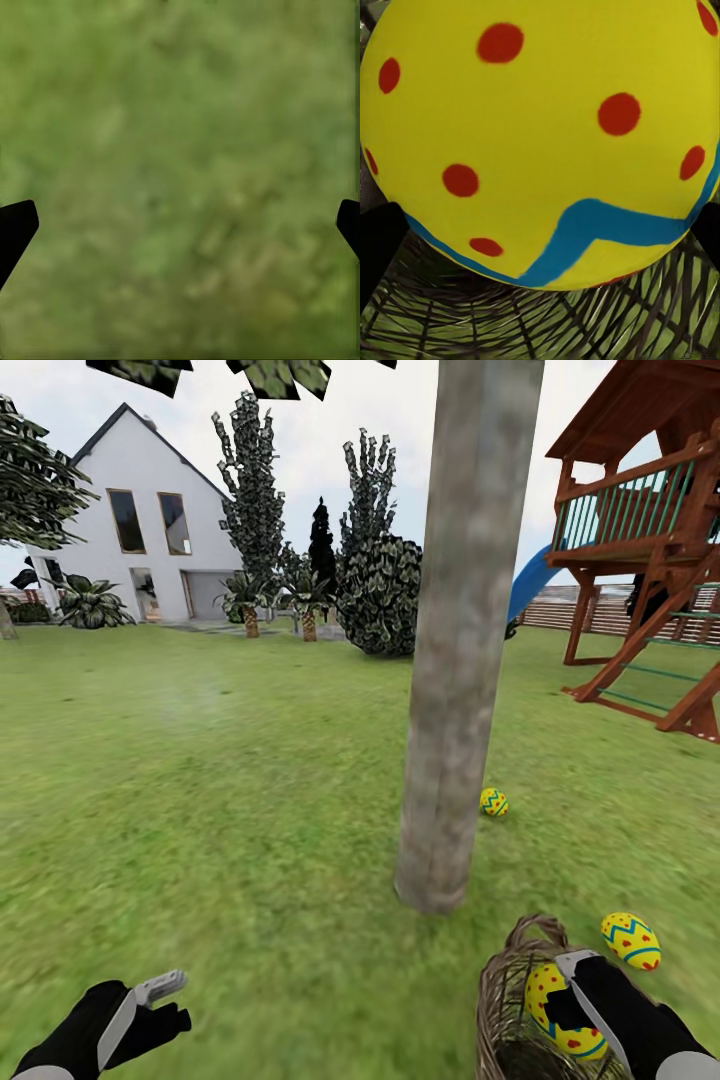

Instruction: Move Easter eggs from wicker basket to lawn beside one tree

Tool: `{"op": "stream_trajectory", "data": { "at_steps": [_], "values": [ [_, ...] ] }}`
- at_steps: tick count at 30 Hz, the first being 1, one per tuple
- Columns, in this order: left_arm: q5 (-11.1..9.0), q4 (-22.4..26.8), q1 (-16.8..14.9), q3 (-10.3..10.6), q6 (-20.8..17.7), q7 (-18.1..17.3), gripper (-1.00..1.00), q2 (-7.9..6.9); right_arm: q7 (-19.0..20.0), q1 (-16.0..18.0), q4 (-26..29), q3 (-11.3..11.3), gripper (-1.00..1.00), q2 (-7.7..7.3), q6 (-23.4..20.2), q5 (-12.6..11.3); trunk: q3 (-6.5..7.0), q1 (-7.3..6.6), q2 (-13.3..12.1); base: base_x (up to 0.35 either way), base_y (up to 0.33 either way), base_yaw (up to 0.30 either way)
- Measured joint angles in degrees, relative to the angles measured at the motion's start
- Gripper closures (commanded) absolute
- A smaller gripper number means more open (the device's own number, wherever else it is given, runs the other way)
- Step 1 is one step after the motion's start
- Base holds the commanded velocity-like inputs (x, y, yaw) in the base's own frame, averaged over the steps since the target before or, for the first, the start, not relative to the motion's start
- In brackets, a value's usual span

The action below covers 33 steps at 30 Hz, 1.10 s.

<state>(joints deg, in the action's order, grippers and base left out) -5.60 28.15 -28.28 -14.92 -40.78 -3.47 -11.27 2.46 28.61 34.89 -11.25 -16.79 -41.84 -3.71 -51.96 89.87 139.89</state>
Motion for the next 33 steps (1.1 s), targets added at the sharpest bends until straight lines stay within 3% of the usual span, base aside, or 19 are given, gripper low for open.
{"op": "stream_trajectory", "data": {
  "at_steps": [33],
  "values": [
    [0.0, -0.1, 0.0, 0.0, 0.1, 0.1, -1.0, 0.36, 0.0, 0.0, 0.0, 0.1, 1.0, -0.09, 0.0, 0.0, 5.92, -7.25, -13.2, 0.0, 0.0, 0.0]
  ]
}}
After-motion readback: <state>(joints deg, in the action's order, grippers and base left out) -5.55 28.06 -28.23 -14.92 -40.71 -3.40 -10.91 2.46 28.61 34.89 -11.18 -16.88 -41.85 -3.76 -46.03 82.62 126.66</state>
